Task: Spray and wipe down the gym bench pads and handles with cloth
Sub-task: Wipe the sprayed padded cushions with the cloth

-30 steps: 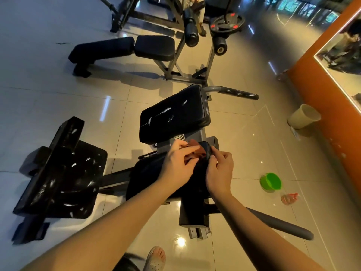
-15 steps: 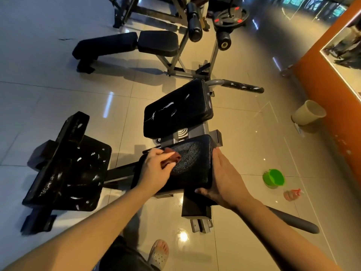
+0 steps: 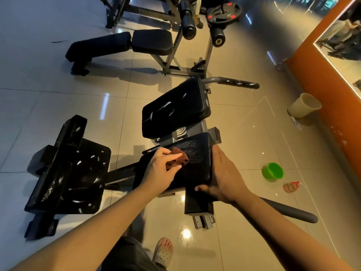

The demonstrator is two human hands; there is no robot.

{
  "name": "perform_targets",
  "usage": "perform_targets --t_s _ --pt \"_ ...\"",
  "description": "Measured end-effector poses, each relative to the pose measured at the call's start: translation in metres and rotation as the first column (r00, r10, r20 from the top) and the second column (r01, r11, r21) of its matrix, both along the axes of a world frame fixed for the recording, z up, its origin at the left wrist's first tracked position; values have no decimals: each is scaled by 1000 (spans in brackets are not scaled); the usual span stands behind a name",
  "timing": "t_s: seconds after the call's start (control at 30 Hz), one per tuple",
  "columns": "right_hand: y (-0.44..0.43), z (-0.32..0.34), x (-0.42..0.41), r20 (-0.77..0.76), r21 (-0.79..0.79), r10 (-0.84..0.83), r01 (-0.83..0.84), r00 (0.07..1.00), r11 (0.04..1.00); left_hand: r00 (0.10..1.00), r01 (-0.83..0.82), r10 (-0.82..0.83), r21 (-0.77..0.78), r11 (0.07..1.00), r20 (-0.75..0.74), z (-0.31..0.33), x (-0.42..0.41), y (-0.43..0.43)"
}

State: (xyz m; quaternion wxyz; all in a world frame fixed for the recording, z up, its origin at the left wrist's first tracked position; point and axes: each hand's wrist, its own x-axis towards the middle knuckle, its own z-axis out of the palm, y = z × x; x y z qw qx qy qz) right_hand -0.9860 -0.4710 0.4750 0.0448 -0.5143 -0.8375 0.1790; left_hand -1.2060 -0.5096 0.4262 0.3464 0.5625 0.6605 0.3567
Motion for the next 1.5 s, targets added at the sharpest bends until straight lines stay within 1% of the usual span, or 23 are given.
perform_targets --t_s 0.1,0.13,0.17,0.27,0.33,0.4,0.53,0.6,0.7,0.77,0.83,0.9,0.97,1.03,1.1,1.17,1.23,1.27,1.3,1.33,1.4,1.43,1.5 --pt "5 7 -19 229 14 -22 19 973 1000 1000 18 -18 5 1000 -11 1 2 -1" --pt "4 7 -24 260 8 -40 39 965 999 1000 26 -26 7 1000 -11 -1 1 -1" --pt "2 6 -27 247 0 -64 66 967 998 999 37 -36 9 999 -13 -4 -2 0" --pt "-6 2 -28 126 -32 -132 137 983 990 999 44 -44 2 999 -3 -8 -11 14" --pt "-8 3 -27 74 -49 -144 148 987 988 1000 1 0 -32 999 30 -4 -12 29" --pt "-9 6 -24 23 -75 -149 151 989 986 998 12 -9 -38 999 69 4 -4 40" --pt "-9 13 -12 -143 -202 -209 178 967 963 963 226 -231 49 973 142 22 18 38" --pt "-9 13 -8 -155 -233 -214 174 965 957 929 320 -334 107 942 161 22 17 29" --pt "-9 11 -8 -146 -265 -225 181 963 947 882 450 -467 178 875 69 3 -6 18" --pt "-7 9 -7 -125 -247 -219 183 968 952 854 509 -520 174 843 20 -19 -31 9" --pt "-6 8 -7 -89 -239 -222 196 971 951 875 483 -484 119 867 -30 -39 -59 -3" --pt "-6 7 -6 -67 -233 -232 211 970 949 934 357 -357 7 934 16 -48 -78 -6" --pt "-6 6 -6 -57 -239 -242 222 969 945 976 217 -214 -77 973 46 -45 -72 11" --pt "-6 7 -7 -48 -254 -254 234 966 938 986 162 -158 -73 984 59 -26 -45 34" --pt "-6 7 -8 -41 -256 -253 235 967 938 970 223 -222 3 975 97 1 -11 48" --pt "-8 8 -9 -38 -246 -257 240 966 939 922 359 -371 119 926 111 19 10 45" --pt "-9 10 -8 -51 -232 -249 231 967 945 845 511 -533 222 830 47 12 3 26" --pt "-9 11 -8 -55 -229 -245 226 968 947 822 554 -569 243 796 -10 -2 -11 14" --pt "-8 10 -8 -46 -227 -243 227 969 947 824 561 -564 236 794 -58 -21 -31 5" --pt "-7 9 -7 -25 -224 -243 232 970 947 849 528 -521 197 826 -88 -41 -52 -3" --pt "-6 7 -7 18 -208 -240 238 971 949 915 399 -392 59 915 -99 -68 -93 -14" --pt "-6 7 -7 34 -194 -234 236 972 952 929 356 -353 7 934 -108 -75 -104 -13" --pt "-7 6 -7 64 -171 -230 238 971 956 933 335 -333 -10 942 -135 -72 -104 -2"
